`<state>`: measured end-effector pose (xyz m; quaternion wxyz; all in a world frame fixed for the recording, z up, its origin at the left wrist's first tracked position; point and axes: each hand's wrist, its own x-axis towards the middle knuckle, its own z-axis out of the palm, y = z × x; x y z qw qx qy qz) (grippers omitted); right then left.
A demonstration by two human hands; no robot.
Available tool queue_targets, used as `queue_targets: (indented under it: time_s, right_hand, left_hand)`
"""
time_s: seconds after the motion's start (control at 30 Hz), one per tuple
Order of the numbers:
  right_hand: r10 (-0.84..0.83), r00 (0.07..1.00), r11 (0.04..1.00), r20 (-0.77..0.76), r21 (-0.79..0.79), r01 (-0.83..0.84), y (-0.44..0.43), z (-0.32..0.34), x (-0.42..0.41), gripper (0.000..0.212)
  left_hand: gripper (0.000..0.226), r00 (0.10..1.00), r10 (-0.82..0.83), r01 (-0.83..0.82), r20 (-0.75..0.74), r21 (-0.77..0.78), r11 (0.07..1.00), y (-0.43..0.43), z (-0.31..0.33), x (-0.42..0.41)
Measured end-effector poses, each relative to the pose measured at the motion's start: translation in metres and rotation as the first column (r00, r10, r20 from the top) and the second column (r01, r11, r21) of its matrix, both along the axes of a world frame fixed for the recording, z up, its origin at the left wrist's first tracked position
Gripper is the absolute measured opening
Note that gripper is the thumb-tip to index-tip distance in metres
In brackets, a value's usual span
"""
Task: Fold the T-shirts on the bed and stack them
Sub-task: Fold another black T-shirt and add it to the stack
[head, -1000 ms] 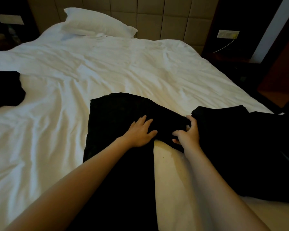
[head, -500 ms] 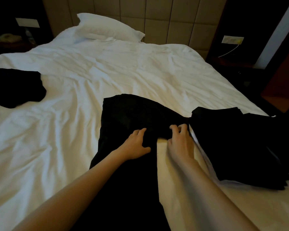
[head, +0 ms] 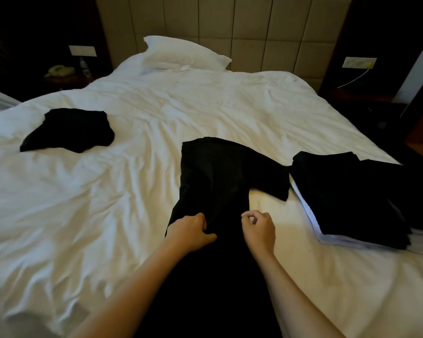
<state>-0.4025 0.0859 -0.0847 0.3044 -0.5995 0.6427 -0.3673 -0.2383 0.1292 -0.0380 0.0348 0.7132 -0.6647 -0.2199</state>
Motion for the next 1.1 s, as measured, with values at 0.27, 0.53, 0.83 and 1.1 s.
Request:
queue_targets:
  time_s: [0.27,0.53,0.83,1.1]
  right_hand:
    - [0.156,0.985,0.949,0.077,0.265,-0.171,0.012,0.014,0.004,0.017]
    - [-0.439,0.446,0.875,0.78,0.484,0.015,-0.047,0.018,-0.025,0.045]
    - [-0.341,-0.006,0.935,0.94,0.338,-0.105,-0.124,0.007,-0.007,0.043]
    - [-0.381,0.745,0.925,0.547,0.235,0.3,-0.195,0.018,0.017,0.043]
  left_hand:
    - [0.013,0.992,-0.077,0.076,0.105,0.009,0.997,0.034,0.001,-0.005]
    - [0.017,0.995,-0.085,0.077,-0.06,-0.12,0.99,-0.018,0.023,-0.027]
    - [0.042,0.873,-0.053,-0.035,-0.485,-0.17,0.985,-0.131,0.005,-0.039]
    - [0.046,0.022,0.361,-0.261,-0.932,0.343,0.902,-0.206,-0.005,-0.029]
